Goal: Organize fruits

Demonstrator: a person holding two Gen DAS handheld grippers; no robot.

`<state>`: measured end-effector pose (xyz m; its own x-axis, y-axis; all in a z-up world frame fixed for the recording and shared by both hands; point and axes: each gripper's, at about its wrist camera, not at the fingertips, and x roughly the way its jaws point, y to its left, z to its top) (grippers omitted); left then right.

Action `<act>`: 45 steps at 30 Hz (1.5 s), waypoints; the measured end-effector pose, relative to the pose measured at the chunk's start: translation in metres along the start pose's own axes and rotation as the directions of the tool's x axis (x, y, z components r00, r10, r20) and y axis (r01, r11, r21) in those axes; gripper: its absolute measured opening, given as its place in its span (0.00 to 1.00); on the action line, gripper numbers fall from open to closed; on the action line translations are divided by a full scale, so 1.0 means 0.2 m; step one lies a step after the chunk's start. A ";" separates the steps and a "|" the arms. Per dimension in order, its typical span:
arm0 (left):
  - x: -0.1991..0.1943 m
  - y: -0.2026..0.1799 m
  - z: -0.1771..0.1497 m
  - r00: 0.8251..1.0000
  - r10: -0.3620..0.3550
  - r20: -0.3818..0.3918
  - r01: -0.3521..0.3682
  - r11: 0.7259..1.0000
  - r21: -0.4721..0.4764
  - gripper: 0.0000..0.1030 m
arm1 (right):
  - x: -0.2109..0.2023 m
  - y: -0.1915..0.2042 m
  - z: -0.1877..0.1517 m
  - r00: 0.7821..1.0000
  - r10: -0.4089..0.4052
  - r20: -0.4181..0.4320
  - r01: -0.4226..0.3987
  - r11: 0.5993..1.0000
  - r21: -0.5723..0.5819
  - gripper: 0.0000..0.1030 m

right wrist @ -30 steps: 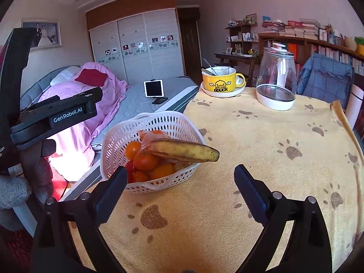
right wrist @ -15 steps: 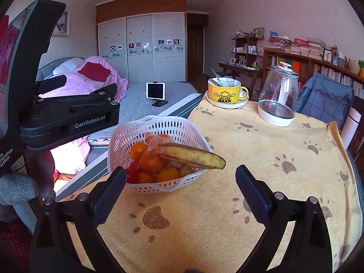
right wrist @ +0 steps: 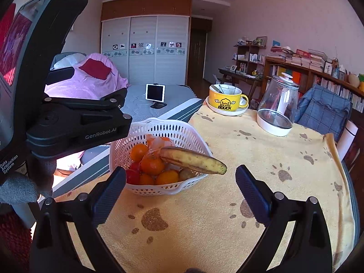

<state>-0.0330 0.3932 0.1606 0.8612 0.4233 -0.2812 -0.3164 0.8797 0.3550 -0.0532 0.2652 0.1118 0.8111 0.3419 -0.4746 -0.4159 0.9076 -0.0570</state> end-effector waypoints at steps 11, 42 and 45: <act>0.00 -0.01 0.00 1.000 -0.001 0.008 0.001 1.000 0.023 0.97 | -0.01 0.00 0.02 0.999 0.042 0.003 -0.042 0.998 0.040 0.95; 0.03 0.07 -0.04 0.999 0.036 0.011 -0.037 0.996 0.084 0.97 | 0.20 0.04 0.06 0.995 0.016 -0.101 -0.015 1.000 0.010 0.95; 0.04 0.07 -0.05 0.999 0.039 0.011 -0.040 0.996 0.084 0.97 | 0.22 0.05 0.06 0.993 0.011 -0.113 -0.011 1.000 0.000 0.95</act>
<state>-0.0349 0.4100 0.1552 0.8527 0.4547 -0.2571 -0.3158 0.8408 0.4396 -0.0159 0.2919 0.1005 0.7547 0.3217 -0.5718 -0.4247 0.9038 -0.0521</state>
